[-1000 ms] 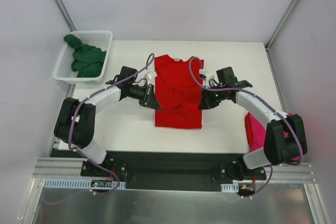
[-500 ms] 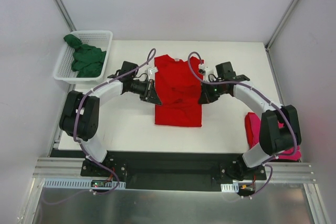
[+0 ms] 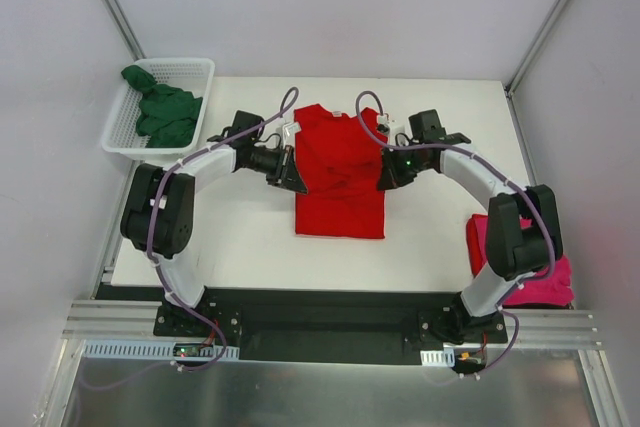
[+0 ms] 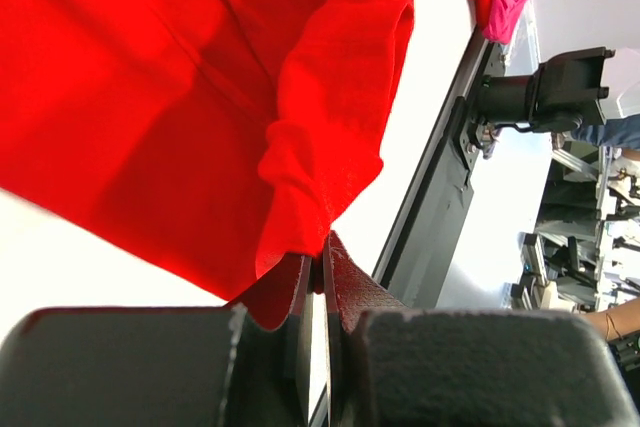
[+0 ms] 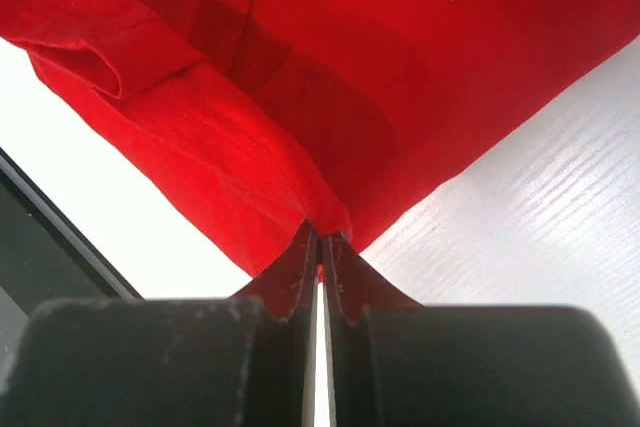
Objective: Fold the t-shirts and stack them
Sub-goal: Fold the folded rectangular tshirt in 1/3 of the way
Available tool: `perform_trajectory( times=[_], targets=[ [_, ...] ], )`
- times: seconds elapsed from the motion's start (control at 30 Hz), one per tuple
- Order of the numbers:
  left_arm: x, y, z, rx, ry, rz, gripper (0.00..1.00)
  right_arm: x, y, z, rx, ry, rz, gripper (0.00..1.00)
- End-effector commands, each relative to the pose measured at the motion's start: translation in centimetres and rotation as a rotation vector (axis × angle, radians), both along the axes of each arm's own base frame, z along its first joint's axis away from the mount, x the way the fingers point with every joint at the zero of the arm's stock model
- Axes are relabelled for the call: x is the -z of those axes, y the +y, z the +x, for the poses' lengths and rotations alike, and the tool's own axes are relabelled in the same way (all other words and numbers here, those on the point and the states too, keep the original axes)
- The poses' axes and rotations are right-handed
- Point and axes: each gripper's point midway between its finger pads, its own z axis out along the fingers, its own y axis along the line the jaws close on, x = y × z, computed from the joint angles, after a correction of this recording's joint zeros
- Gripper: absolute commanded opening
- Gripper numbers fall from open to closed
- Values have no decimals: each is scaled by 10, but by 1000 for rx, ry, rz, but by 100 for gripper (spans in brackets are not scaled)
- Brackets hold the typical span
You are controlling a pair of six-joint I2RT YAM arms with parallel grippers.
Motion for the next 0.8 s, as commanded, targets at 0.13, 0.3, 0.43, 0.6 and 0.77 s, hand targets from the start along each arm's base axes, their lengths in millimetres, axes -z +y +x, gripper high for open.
perform_trajectory(
  times=[0.13, 0.3, 0.43, 0.6, 0.77],
  targets=[
    [-5, 0, 17, 17, -62, -8, 0, -6, 3, 16, -25, -41, 11, 1],
    [1, 0, 20, 22, -56, -2, 0, 0, 3, 21, -25, -37, -2, 1],
    [9, -1, 22, 28, -43, 5, 0, 4, 3, 25, -26, -34, -10, 1],
    [16, 0, 25, 31, -41, 18, 0, 11, 4, 31, -25, -29, -17, 1],
    [22, 1, 28, 41, -52, 27, 0, 13, 6, 37, -26, -32, -22, 1]
  ],
)
